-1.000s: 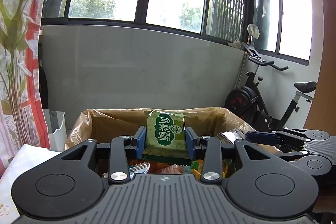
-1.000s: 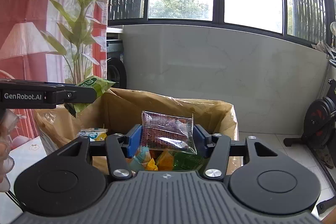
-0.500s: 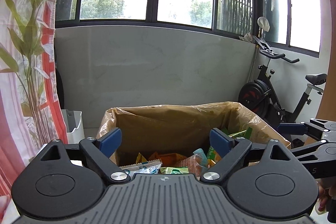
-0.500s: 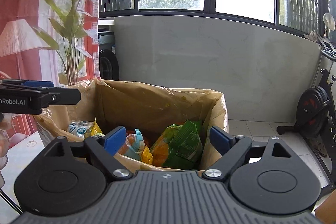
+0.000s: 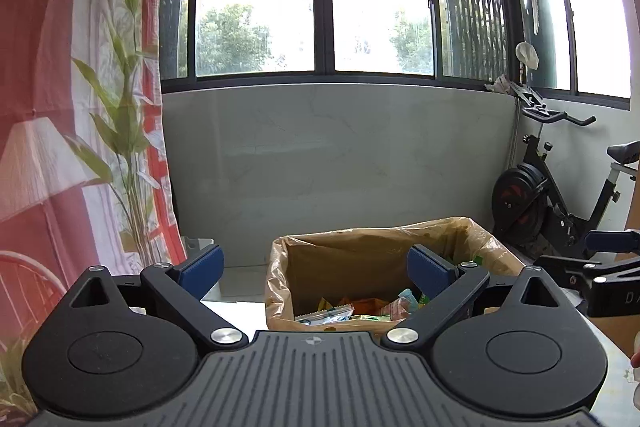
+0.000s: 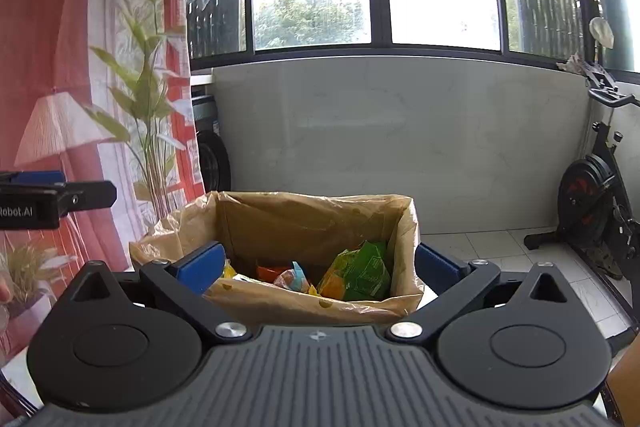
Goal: Organize snacks
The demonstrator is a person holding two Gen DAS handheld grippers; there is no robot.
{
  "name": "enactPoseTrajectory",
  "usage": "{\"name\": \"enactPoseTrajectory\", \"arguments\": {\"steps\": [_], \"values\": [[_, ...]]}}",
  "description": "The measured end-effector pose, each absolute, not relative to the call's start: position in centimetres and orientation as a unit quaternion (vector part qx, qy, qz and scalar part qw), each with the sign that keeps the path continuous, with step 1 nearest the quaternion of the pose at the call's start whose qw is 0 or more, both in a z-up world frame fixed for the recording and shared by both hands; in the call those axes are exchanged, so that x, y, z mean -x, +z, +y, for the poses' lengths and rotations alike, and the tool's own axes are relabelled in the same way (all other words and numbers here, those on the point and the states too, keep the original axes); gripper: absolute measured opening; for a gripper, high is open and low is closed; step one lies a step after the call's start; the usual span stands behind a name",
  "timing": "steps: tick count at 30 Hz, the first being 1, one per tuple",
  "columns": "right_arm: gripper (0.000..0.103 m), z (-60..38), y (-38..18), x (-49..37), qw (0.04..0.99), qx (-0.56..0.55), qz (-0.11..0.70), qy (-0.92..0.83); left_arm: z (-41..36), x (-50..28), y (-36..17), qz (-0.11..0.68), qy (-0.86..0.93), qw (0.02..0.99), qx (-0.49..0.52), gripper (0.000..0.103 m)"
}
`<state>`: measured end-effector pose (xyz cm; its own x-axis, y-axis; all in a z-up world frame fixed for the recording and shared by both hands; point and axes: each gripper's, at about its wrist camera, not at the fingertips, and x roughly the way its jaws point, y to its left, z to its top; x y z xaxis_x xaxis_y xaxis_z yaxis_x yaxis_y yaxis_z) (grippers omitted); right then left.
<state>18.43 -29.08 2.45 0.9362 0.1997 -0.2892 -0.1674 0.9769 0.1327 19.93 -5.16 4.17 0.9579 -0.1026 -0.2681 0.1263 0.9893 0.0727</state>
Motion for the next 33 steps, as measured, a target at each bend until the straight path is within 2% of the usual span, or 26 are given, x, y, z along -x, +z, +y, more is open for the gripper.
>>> {"name": "enactPoseTrajectory", "arguments": {"steps": [9, 13, 33], "values": [[0.103, -29.1, 4.8, -12.2, 0.984, -0.098, 0.128, 0.079, -4.7, -13.1, 7.3, 0.105, -0.087, 0.990, -0.028, 0.099], [0.103, -28.4, 5.0, -9.9, 0.984, -0.085, 0.130, 0.083, -4.2, -11.1, 7.1, 0.109, -0.085, 0.990, -0.012, 0.099], [0.103, -27.0, 5.8, -5.8, 0.988, -0.049, 0.122, 0.077, -2.6, -7.2, 8.2, 0.096, -0.060, 0.993, -0.011, 0.099]]}}
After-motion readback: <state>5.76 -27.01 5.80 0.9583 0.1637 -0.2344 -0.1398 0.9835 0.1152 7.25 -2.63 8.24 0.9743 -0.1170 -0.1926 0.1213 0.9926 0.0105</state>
